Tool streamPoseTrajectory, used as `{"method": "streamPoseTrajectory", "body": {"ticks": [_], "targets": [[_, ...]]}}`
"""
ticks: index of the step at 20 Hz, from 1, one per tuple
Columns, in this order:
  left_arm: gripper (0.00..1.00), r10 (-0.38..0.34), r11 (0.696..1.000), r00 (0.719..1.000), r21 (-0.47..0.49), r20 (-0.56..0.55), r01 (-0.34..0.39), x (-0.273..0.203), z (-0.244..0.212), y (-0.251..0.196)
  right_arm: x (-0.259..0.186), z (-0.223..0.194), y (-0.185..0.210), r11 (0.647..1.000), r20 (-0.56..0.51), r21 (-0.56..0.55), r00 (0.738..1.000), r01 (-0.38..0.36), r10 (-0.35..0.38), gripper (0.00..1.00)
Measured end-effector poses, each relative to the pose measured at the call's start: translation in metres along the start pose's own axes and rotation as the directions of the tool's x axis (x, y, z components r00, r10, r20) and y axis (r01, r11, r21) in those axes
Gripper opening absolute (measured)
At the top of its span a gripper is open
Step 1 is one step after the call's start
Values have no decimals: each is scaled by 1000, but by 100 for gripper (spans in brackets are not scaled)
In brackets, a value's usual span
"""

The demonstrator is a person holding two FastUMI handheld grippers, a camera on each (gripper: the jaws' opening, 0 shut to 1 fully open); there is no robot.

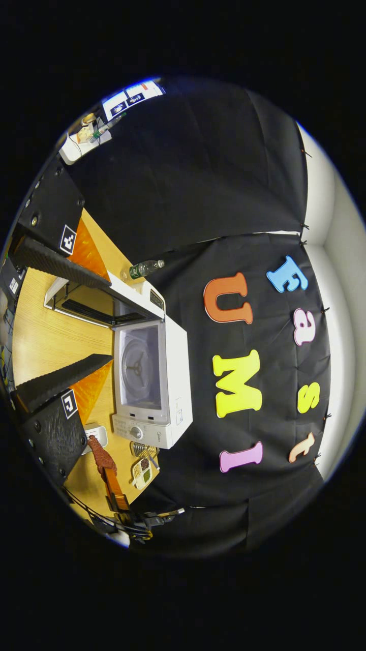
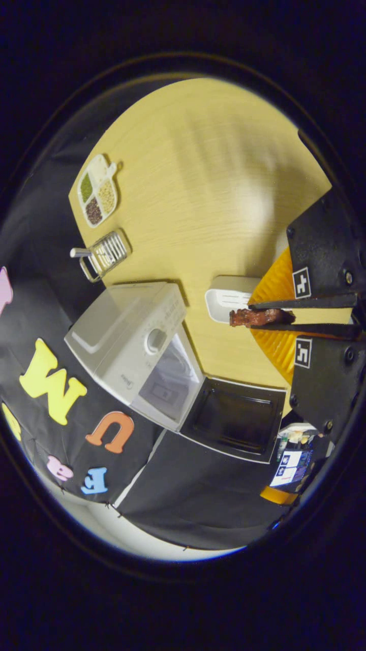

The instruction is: Open the microwave oven with the left hand, put the food in, and close the microwave oven.

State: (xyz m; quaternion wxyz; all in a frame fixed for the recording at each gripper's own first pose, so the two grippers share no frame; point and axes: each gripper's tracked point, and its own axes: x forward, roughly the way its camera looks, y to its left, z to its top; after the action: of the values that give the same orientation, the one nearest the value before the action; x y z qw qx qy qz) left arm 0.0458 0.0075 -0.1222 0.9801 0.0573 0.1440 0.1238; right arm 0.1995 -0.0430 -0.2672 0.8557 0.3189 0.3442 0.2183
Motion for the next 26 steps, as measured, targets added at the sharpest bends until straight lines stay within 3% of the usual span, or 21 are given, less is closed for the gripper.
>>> {"method": "streamPoseTrajectory", "body": {"ticks": [4, 6, 8, 12, 15, 19, 23, 26], "targets": [[81, -38, 999, 999, -30, 10, 39, -7, 6, 10, 4, 28, 59, 998, 116, -45, 992, -42, 47, 15], [80, -55, 998, 998, -9, 20, 56, -10, 8, 24, 23, 38, 82, 998, 188, -57, 982, -15, 26, 15], [81, -85, 996, 996, 10, 15, 85, -12, 5, 35, 48, 46, 114, 999, 250, -25, 967, -38, 43, 15], [81, -151, 989, 989, 7, -3, 151, -12, -7, 61, 105, 71, 151, 999, 423, 27, 906, -24, 11, 14], [81, -179, 984, 984, 11, -23, 179, -7, -20, 86, 151, 79, 178, 993, 520, 105, 854, -56, -7, 14], [81, -202, 978, 979, 41, -28, 203, 6, -29, 114, 216, 90, 185, 974, 603, 217, 794, -66, -80, 14], [81, -200, 979, 979, 35, -40, 201, 16, -35, 134, 281, 94, 172, 959, 622, 279, 771, -54, -138, 15], [81, -197, 979, 980, 37, -34, 199, 23, -37, 143, 308, 102, 142, 952, 625, 300, 743, 56, -240, 15]]}}
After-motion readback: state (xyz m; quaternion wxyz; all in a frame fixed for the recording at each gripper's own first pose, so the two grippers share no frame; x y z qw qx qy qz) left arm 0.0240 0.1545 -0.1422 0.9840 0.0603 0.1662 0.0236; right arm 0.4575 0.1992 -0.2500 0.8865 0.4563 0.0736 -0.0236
